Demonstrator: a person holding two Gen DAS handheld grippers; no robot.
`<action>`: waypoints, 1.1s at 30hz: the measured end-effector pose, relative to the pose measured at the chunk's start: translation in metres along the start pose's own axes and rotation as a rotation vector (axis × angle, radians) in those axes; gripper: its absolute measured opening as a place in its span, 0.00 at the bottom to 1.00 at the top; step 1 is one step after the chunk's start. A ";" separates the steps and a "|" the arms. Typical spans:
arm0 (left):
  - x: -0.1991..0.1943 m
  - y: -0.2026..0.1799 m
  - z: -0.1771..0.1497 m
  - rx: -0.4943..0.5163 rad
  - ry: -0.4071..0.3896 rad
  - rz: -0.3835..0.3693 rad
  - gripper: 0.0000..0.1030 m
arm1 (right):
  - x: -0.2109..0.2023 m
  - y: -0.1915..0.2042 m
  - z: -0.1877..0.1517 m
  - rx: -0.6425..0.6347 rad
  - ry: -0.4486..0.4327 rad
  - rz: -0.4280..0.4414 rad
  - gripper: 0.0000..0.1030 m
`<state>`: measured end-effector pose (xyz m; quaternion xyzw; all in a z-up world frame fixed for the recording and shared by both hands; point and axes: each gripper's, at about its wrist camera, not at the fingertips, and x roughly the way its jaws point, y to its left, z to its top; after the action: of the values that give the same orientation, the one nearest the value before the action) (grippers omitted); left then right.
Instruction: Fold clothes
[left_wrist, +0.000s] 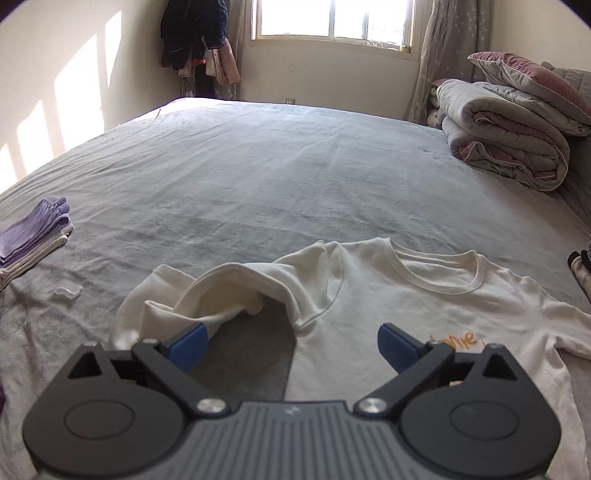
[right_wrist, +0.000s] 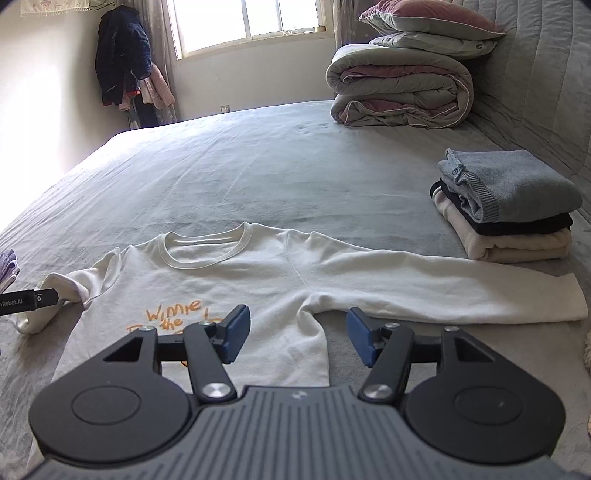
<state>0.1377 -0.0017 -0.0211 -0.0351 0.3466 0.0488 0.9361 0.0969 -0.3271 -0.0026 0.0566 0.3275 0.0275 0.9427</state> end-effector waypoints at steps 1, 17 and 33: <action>0.001 0.005 0.000 0.000 0.008 0.004 0.97 | 0.000 0.004 -0.001 -0.006 0.000 0.002 0.66; 0.032 0.097 0.012 -0.050 0.061 0.099 0.98 | 0.030 0.079 -0.005 -0.103 0.031 0.066 0.71; 0.092 0.167 0.033 -0.201 0.114 0.052 0.64 | 0.080 0.117 -0.007 -0.138 0.089 0.124 0.72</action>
<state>0.2090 0.1733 -0.0615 -0.1225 0.3935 0.1057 0.9050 0.1536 -0.2027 -0.0429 0.0104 0.3625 0.1109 0.9253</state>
